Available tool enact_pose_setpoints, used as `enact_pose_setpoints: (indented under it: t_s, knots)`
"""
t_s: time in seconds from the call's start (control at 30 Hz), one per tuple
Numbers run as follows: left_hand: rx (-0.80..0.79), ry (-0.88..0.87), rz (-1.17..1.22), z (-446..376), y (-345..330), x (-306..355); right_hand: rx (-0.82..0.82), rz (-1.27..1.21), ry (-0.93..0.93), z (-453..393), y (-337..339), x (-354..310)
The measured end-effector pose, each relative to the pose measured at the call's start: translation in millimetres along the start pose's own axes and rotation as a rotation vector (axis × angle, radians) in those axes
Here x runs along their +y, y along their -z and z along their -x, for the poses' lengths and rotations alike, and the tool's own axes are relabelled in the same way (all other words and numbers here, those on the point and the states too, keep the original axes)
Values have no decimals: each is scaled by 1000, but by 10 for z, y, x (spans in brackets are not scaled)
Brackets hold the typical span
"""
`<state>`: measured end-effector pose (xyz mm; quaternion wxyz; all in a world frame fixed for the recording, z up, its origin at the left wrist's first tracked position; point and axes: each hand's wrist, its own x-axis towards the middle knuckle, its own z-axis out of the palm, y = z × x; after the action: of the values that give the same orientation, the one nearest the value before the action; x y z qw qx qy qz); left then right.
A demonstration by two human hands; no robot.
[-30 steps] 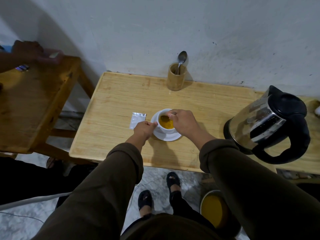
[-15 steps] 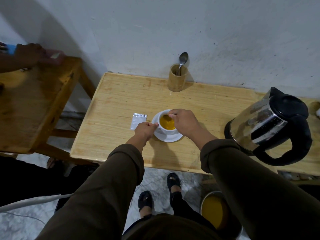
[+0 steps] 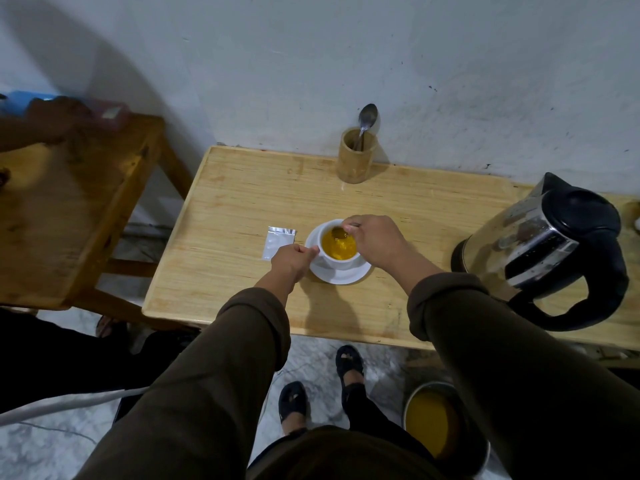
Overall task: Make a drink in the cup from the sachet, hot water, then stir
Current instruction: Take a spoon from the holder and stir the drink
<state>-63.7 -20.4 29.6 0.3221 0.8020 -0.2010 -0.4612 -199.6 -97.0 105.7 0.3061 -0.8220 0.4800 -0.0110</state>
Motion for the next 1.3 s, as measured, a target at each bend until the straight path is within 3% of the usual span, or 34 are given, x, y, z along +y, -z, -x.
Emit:
enact_pose_setpoints:
  t_s: [0.23, 0.47, 0.8, 1.0, 1.3]
  knots:
    - [-9, 8, 4, -5, 3, -2, -52, -26, 43, -6, -10, 9]
    - [-8, -2, -6, -5, 3, 13, -1, 140, 12, -86, -5, 31]
    - [-14, 0, -17, -6, 4, -1, -63, 44, 50, -51, -22, -3]
    - [1, -7, -21, 8, 3, 5, 18, 165, 29, -78, -20, 23]
    - [0, 2, -34, 15, 6, 18, -41, 11, 61, -24, -41, 14]
